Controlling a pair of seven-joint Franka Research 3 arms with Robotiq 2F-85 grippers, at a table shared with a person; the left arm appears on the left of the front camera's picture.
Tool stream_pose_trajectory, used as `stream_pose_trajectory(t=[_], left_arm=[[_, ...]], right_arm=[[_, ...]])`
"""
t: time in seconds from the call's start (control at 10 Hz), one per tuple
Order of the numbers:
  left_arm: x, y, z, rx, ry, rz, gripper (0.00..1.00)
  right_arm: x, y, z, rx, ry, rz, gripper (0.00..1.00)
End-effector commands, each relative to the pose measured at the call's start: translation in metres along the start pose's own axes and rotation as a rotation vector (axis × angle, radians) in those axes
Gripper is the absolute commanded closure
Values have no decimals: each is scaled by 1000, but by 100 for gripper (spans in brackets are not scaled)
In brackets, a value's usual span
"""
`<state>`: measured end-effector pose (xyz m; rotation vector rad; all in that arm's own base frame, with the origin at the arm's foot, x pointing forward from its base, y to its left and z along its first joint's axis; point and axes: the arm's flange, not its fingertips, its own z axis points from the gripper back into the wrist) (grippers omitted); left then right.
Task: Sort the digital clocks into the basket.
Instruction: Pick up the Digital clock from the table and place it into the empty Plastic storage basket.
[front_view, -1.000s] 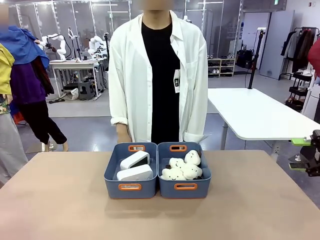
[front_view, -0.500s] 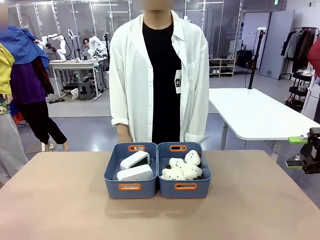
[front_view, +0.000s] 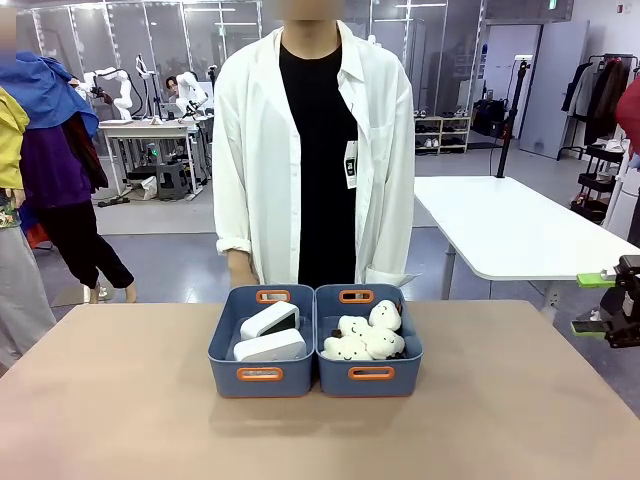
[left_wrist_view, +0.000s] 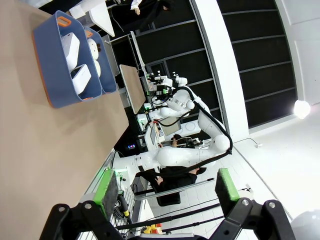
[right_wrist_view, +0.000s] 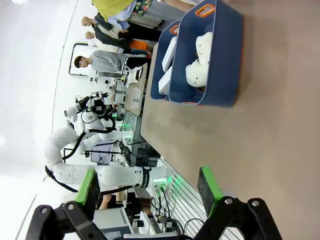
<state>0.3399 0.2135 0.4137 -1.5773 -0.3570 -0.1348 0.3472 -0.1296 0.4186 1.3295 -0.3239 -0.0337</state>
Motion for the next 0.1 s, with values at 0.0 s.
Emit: stream_pose_trajectory(t=[0.0], left_arm=[[-4, -4, 1, 9, 6, -4, 0]], right_arm=[[0, 3, 1, -7, 18, 6, 0]])
